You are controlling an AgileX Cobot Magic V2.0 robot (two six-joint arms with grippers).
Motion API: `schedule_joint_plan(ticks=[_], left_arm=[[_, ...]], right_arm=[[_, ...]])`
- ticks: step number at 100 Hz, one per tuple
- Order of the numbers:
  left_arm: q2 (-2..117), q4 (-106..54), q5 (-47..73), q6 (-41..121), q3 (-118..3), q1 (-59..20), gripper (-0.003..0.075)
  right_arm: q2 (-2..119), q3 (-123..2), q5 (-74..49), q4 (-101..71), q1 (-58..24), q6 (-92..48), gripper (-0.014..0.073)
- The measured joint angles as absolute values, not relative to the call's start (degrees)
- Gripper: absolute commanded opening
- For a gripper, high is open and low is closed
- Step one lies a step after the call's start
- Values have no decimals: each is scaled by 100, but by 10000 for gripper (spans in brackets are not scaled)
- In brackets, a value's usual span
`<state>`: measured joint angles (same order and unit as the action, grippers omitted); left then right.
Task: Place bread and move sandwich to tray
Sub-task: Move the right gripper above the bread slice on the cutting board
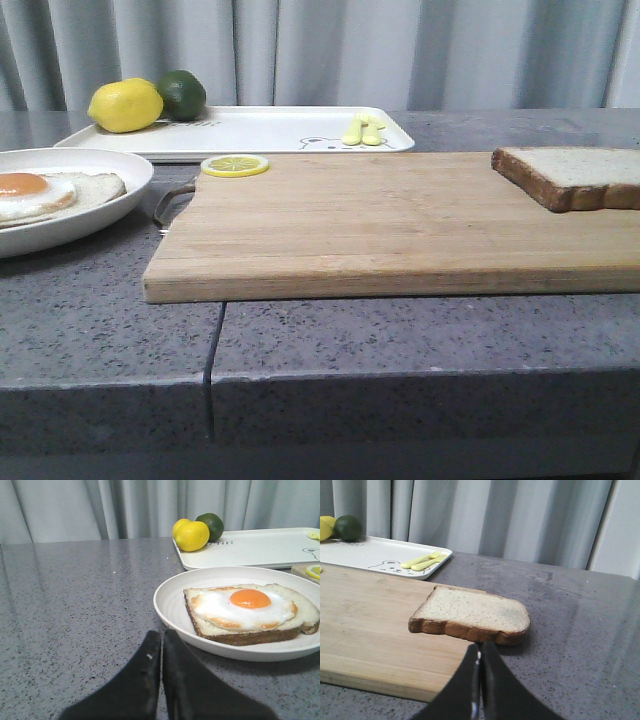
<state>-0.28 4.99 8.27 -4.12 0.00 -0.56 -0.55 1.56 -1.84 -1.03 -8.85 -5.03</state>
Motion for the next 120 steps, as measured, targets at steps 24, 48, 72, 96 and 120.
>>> schedule_joint_plan(ticks=[24,48,72,96,120], left_arm=[[-28,499,827,-412,0,-56,-20],[-28,499,827,-412,0,-56,-20],[-28,499,827,-412,0,-56,-20],[-28,359,761,-412,0,-56,-20],[-28,-228,704,-412,-98,-56,-20]], right_arm=[[-55,156,-184,-103,-885,-503,-67],[-55,156,-184,-103,-885,-503,-67],[-55,156,-184,-103,-885,-503,-67],[-55,156,-72,-103,-885,-503,-67],[-55,156,-56,-370,-885,-503,-67]])
